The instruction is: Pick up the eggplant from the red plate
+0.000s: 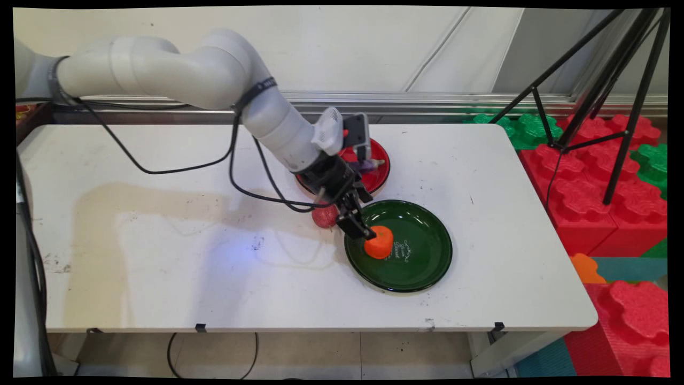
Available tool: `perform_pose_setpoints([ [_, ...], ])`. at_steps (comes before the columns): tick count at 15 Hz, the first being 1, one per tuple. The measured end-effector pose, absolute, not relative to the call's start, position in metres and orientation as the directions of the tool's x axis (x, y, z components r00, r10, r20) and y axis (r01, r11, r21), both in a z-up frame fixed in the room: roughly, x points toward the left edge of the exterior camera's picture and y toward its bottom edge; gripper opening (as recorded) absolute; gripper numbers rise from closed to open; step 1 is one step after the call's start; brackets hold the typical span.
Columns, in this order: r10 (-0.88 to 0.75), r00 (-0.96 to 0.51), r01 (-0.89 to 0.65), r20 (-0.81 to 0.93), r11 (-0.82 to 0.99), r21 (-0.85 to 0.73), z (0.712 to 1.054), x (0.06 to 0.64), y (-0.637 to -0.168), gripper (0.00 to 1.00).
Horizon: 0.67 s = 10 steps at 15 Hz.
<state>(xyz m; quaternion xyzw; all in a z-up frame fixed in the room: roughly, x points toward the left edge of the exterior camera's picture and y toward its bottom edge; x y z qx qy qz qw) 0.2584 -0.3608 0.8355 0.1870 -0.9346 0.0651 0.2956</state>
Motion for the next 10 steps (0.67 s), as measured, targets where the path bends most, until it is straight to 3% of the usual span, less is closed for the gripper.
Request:
perform_pose_setpoints([
  [10, -0.286, -0.722, -0.381, 0.630, 0.925, -0.017, 0.885, 0.317, -0.326, 1.00],
])
